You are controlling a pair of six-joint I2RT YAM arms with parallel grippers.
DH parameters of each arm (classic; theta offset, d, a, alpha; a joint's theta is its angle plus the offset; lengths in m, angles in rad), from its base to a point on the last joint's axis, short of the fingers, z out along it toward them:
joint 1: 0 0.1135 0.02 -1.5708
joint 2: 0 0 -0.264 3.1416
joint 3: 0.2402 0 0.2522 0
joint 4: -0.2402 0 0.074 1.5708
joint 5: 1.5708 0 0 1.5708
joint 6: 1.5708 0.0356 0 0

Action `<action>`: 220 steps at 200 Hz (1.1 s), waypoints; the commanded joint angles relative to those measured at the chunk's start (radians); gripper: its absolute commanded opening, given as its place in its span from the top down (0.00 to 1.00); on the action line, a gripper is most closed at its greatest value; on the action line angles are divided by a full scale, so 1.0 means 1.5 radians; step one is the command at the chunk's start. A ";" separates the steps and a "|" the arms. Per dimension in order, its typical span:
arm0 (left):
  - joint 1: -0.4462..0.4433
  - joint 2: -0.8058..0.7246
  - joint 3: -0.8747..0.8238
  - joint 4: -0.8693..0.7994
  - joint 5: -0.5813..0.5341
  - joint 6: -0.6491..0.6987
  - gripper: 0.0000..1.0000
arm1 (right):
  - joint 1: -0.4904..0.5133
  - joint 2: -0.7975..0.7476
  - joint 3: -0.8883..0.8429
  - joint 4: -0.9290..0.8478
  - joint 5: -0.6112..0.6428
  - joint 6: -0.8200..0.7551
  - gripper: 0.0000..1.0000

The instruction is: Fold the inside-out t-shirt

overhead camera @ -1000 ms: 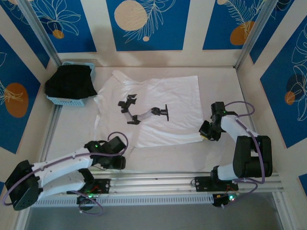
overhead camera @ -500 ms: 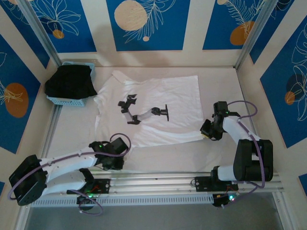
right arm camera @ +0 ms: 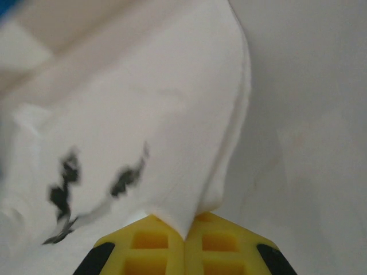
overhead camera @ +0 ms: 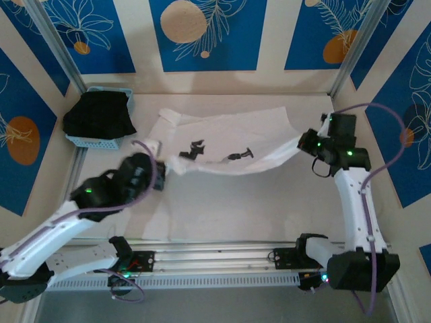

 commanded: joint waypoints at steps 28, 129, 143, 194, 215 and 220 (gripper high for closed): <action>0.001 0.042 0.375 0.077 -0.114 0.358 1.00 | -0.025 -0.093 0.271 -0.065 0.074 -0.043 1.00; 0.248 0.261 0.588 0.042 -0.022 0.376 1.00 | -0.027 0.003 0.438 -0.021 0.070 -0.068 1.00; 0.321 0.318 0.596 0.020 0.041 0.342 1.00 | -0.028 0.032 0.403 0.032 0.069 -0.074 1.00; 0.424 0.451 0.644 0.054 0.141 0.311 1.00 | -0.029 0.155 0.396 0.124 0.004 -0.094 1.00; 0.429 0.463 0.677 0.047 0.147 0.319 1.00 | -0.029 0.167 0.416 0.116 -0.018 -0.108 1.00; 0.429 0.458 0.677 0.049 0.150 0.320 1.00 | -0.029 0.164 0.416 0.114 -0.020 -0.110 1.00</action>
